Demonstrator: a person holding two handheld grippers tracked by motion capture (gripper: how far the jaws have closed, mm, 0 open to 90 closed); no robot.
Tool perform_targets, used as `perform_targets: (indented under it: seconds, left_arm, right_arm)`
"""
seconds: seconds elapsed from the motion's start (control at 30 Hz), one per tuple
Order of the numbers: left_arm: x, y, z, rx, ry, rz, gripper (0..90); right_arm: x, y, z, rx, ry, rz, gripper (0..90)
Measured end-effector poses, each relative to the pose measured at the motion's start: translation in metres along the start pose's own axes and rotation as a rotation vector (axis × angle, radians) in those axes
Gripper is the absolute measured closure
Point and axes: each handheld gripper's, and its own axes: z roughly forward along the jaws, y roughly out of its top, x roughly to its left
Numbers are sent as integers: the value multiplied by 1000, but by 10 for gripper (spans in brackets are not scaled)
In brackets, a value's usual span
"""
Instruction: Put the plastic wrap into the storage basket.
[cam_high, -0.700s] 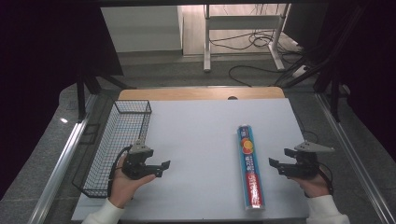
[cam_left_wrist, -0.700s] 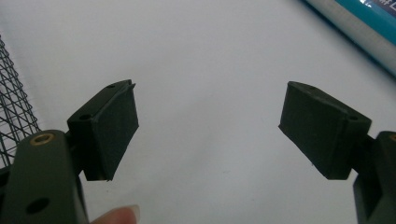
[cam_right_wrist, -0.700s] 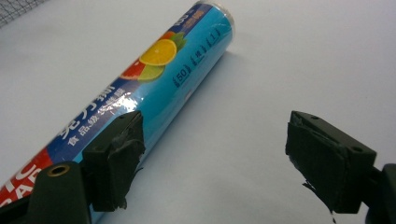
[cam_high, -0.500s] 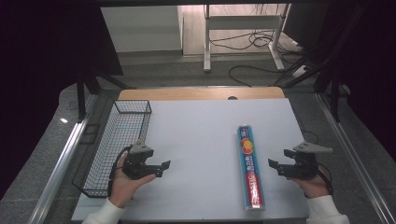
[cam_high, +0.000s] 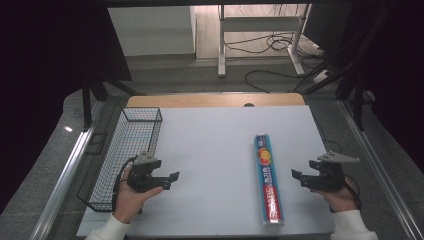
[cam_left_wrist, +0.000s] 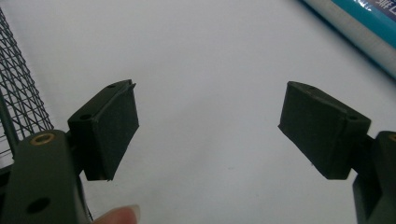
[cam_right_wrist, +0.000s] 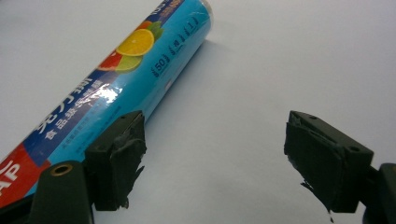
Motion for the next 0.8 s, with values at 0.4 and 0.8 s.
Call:
perform_targets:
  seconds: [0.4, 0.8]
  left_arm:
    - [-9, -3, 1, 14, 0, 36, 192]
    - [-9, -5, -1, 12, -9, 28, 192]
  right_arm:
    - [8, 6, 3, 46, 6, 19, 242]
    - [21, 15, -4, 46, 32, -3, 232]
